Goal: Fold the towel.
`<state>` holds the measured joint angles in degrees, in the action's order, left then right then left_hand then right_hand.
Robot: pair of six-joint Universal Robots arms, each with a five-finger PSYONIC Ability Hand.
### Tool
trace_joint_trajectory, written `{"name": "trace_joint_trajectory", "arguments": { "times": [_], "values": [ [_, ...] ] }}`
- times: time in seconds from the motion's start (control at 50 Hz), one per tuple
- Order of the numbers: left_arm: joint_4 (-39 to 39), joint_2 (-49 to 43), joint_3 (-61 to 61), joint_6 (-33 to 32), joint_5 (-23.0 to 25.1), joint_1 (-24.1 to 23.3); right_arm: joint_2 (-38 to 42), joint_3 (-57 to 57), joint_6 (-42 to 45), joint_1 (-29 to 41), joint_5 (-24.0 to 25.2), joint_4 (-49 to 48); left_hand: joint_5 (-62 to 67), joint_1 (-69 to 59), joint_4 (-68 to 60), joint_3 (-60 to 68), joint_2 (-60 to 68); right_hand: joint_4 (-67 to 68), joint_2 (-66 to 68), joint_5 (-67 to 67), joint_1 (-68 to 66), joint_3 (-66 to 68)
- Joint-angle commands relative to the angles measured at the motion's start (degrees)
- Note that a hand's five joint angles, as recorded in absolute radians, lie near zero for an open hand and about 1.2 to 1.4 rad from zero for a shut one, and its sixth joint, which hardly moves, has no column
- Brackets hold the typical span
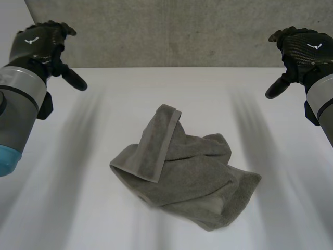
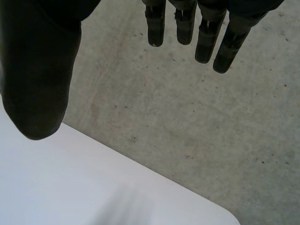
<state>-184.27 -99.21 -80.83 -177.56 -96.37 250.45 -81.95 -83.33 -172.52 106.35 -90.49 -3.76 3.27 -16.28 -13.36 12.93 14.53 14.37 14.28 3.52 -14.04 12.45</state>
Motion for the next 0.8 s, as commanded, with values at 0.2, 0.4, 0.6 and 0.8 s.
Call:
{"name": "trace_joint_trajectory", "arguments": {
  "times": [0.2, 0.4, 0.6, 0.8],
  "values": [
    [0.2, -0.5, 0.2, 0.0, 4.3, -0.2, 0.0, -0.2, 0.3, -0.8, -1.0, 0.0, -2.2, 5.2, 3.4, -2.9, -3.5, -4.4, -4.3, -3.5, 4.0, -2.4],
    [0.6, -0.5, 0.5, -0.1, 4.5, -0.4, 0.1, -0.2, 0.2, -0.8, -0.9, 0.0, -2.0, 5.1, 3.4, -2.9, -3.3, -4.4, -4.3, -3.5, 4.0, -2.4],
    [0.8, -0.9, 0.5, -0.3, 4.7, -0.3, 0.6, -0.2, 0.3, -0.8, -0.8, 0.0, -2.0, 5.1, 3.4, -2.9, -3.3, -4.4, -4.3, -3.5, 4.0, -2.4],
    [1.0, -0.6, -0.2, -1.6, 9.0, -0.4, 0.5, 0.0, 3.7, 0.0, 3.0, 7.1, -2.0, 5.1, 3.4, -2.9, -3.3, -4.4, -4.3, -3.5, 4.0, -2.4]
  ]
}}
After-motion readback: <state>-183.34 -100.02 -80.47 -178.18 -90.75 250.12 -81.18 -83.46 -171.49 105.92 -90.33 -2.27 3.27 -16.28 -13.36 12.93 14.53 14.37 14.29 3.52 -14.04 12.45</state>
